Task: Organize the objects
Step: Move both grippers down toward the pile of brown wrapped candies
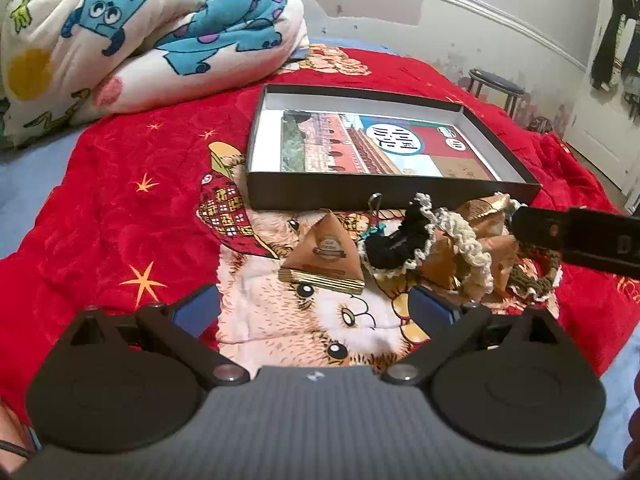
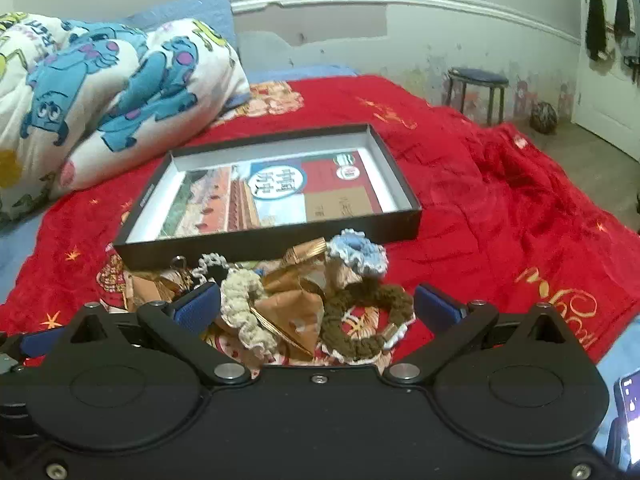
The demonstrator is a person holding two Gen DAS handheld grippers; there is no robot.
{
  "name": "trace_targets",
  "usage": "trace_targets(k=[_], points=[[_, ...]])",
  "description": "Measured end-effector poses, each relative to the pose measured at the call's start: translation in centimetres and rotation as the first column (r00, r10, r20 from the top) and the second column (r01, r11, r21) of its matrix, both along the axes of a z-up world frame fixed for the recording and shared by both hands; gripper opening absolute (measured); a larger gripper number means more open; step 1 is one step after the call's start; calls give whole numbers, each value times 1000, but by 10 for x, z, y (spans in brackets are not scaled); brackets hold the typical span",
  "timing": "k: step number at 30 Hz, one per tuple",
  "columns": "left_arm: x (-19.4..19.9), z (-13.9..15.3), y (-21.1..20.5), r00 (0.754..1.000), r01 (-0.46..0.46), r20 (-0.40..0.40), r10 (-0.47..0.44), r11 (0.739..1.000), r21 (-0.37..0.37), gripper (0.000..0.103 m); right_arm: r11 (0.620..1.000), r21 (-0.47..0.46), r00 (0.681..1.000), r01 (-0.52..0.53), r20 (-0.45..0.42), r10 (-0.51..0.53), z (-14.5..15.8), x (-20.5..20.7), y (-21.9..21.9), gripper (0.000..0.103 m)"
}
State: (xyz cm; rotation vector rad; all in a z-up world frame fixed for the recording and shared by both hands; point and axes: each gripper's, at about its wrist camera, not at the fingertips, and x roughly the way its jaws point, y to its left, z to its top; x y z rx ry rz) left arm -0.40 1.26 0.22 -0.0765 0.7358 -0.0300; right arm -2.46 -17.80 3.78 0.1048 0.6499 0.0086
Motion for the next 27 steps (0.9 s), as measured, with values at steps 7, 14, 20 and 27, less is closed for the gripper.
trace_targets(k=[7,14,20,27], points=[[0,0,0,1000,-2,2,2,1000,2,103,998,61,999,-32,0,32,1,0,-1,103],[1,2,3,1000,-28,-5,28,1000,13,103,995,87,999,-40,25,38,2,-3,-3,103],[1,-1,2,1000,-1,-18,1,1000,-26,103,993,108,997,-56,54,50,2,-6,-2,103],[0,0,5,999,-48,-16,48,998,-31,103,990,118,995,-83,61,76,3,-6,1,103]])
